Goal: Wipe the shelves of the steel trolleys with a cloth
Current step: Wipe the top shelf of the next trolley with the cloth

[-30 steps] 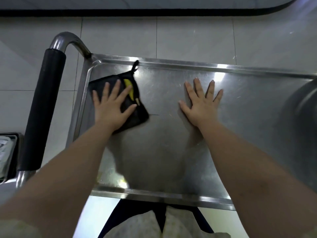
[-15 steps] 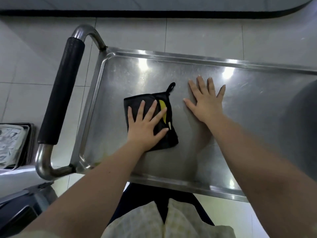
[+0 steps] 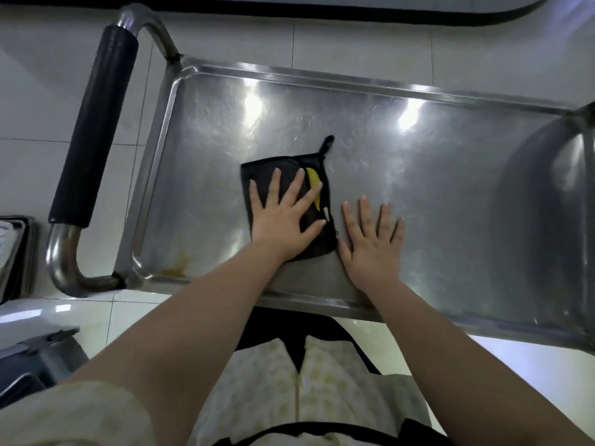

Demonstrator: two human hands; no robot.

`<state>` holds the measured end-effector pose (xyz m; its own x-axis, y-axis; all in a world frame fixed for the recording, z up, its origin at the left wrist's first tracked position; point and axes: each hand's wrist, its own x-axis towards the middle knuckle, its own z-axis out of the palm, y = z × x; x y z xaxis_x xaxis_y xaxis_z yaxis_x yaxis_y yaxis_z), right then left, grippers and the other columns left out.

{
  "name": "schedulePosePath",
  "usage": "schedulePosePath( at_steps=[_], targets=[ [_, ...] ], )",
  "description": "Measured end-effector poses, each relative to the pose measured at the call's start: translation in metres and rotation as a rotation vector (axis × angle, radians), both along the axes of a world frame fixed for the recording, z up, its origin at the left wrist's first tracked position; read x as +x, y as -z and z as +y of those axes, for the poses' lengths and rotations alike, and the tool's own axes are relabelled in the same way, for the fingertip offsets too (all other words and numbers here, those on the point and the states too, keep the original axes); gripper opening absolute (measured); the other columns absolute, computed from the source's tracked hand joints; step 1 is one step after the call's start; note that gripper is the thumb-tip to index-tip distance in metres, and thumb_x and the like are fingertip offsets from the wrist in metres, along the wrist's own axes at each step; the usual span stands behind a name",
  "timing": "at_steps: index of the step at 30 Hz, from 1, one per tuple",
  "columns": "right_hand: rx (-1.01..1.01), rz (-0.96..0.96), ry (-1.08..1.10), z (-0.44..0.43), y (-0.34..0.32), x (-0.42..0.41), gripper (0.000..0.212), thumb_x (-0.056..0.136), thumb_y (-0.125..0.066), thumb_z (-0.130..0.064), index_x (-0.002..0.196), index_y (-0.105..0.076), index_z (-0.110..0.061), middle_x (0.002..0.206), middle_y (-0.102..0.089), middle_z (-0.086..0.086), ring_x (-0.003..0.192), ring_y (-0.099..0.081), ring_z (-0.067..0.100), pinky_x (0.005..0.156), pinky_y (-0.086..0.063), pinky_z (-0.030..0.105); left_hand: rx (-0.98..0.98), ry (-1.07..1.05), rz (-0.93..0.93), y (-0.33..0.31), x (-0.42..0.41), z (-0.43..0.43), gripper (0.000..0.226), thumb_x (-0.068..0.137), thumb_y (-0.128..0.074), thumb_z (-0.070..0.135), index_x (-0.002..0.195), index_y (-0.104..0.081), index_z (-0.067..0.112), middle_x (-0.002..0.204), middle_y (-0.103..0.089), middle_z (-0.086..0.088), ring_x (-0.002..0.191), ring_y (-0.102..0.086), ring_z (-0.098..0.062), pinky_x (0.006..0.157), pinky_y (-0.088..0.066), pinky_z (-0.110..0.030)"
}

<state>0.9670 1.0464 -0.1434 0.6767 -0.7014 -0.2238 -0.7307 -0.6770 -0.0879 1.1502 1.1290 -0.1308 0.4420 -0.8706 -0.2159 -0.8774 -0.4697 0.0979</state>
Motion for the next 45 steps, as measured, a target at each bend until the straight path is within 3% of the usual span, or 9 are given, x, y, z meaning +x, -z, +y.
schedulePosePath(
  at_steps=[3,6,10,13,21,27,36,41,45],
  targets=[
    [-0.013,-0.020,-0.013,-0.002,0.002,-0.003,0.064,0.097,-0.018,-0.057,0.156,-0.014,-0.032,0.164,-0.011,0.003,0.149,-0.004,0.040,0.115,-0.008,0.065,-0.019,0.057,0.020,-0.001,-0.015,0.003,0.066,0.089,-0.013,0.073,0.151,-0.003,0.050,0.163,0.001,0.009,0.149,0.011,-0.030,0.113,0.011,-0.063],
    [-0.021,-0.026,-0.011,0.000,0.004,-0.003,0.066,0.096,-0.019,-0.061,0.156,-0.011,-0.035,0.165,-0.008,0.000,0.149,-0.001,0.038,0.116,0.000,0.062,-0.031,0.052,0.021,0.001,0.004,0.023,0.068,0.088,-0.015,0.077,0.150,-0.003,0.052,0.163,-0.001,0.010,0.150,0.007,-0.027,0.115,0.008,-0.060],
    [0.007,-0.003,0.023,-0.002,0.003,0.004,0.067,0.094,-0.011,-0.069,0.155,0.001,-0.041,0.165,0.002,-0.006,0.150,0.009,0.033,0.115,0.016,0.054,-0.047,-0.154,-0.024,0.003,0.058,0.083,0.070,0.085,-0.024,0.077,0.149,-0.005,0.054,0.163,-0.003,0.013,0.150,0.001,-0.026,0.116,0.003,-0.059],
    [0.015,0.001,0.034,-0.001,0.003,0.007,0.067,0.094,-0.014,-0.068,0.154,0.002,-0.042,0.165,0.003,-0.007,0.150,0.010,0.032,0.115,0.017,0.052,-0.012,-0.264,-0.011,0.000,0.103,0.144,0.068,0.086,-0.019,0.078,0.148,-0.002,0.056,0.163,-0.002,0.012,0.150,0.001,-0.027,0.116,0.004,-0.060],
    [0.122,0.096,0.243,0.036,-0.004,0.023,0.062,0.089,0.003,-0.069,0.144,0.025,-0.052,0.161,0.021,-0.009,0.145,0.020,0.039,0.107,0.014,0.070,0.042,-0.283,-0.002,-0.004,0.117,0.183,0.067,0.088,-0.011,0.076,0.148,0.005,0.054,0.164,0.004,0.008,0.149,0.010,-0.026,0.113,0.015,-0.056],
    [0.134,0.113,0.277,0.084,-0.003,0.023,0.064,0.085,0.013,-0.069,0.143,0.030,-0.049,0.159,0.030,-0.001,0.141,0.027,0.045,0.105,0.015,0.072,0.038,-0.206,-0.027,0.001,0.118,0.192,0.066,0.088,-0.007,0.076,0.147,0.009,0.053,0.164,0.006,0.006,0.148,0.012,-0.030,0.112,0.015,-0.061],
    [0.002,0.021,0.266,0.089,0.008,0.021,0.063,0.094,-0.002,-0.065,0.153,0.008,-0.044,0.164,0.012,0.003,0.144,0.014,0.050,0.111,0.009,0.069,0.015,0.277,-0.030,0.003,0.014,0.121,0.070,0.088,-0.009,0.076,0.152,-0.001,0.047,0.164,0.002,0.004,0.148,0.009,-0.036,0.110,0.002,-0.069],
    [-0.045,-0.038,0.255,0.089,0.013,0.019,0.061,0.098,-0.015,-0.062,0.155,-0.008,-0.041,0.165,-0.003,0.006,0.145,0.002,0.052,0.113,0.002,0.068,-0.022,0.288,0.029,0.003,0.011,0.115,0.072,0.086,-0.014,0.079,0.151,-0.001,0.049,0.164,0.001,0.007,0.149,0.009,-0.028,0.114,0.006,-0.063],
    [-0.031,-0.039,0.272,0.087,0.014,0.017,0.063,0.094,-0.006,-0.070,0.153,-0.005,-0.047,0.165,0.000,0.001,0.146,0.006,0.047,0.114,0.003,0.066,-0.018,0.224,0.023,0.005,0.049,0.141,0.072,0.084,-0.018,0.081,0.149,0.000,0.054,0.163,0.005,0.011,0.149,0.011,-0.024,0.116,0.009,-0.058]
  ],
)
